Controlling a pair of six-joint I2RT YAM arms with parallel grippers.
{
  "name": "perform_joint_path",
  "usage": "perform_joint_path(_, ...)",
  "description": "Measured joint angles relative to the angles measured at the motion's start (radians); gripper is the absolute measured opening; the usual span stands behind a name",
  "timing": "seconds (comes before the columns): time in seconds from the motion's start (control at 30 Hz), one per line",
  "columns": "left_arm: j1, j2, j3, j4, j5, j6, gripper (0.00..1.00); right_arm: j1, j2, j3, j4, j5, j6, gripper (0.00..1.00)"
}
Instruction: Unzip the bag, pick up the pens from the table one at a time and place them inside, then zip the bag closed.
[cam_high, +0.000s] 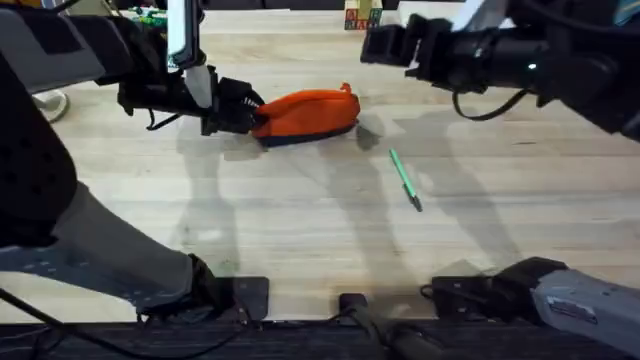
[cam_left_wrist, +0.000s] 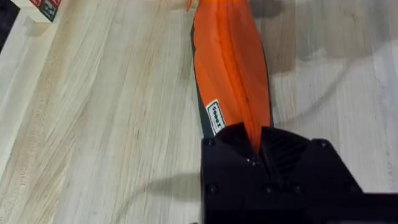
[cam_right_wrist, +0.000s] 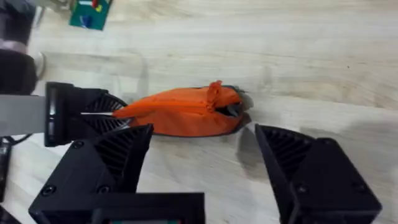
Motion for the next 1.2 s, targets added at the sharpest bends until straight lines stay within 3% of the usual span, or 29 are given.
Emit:
perform_joint_path(0.43, 0.0, 0.0, 0.0, 0.0, 0.0, 0.0, 0.042, 0.012, 0.158, 0.171, -0.087, 0.014, -0.019, 0.997)
perform_joint_path(0.87, 0.0, 0.0, 0.0, 0.0, 0.0, 0.0, 0.042, 0.015, 0.247, 0.174, -0.054, 0.014, -0.021, 0.997)
perform_joint_path(1.2, 0.0, 0.0, 0.0, 0.0, 0.0, 0.0, 0.042, 0.065, 0.358, 0.175, 0.038, 0.014, -0.031, 0.997)
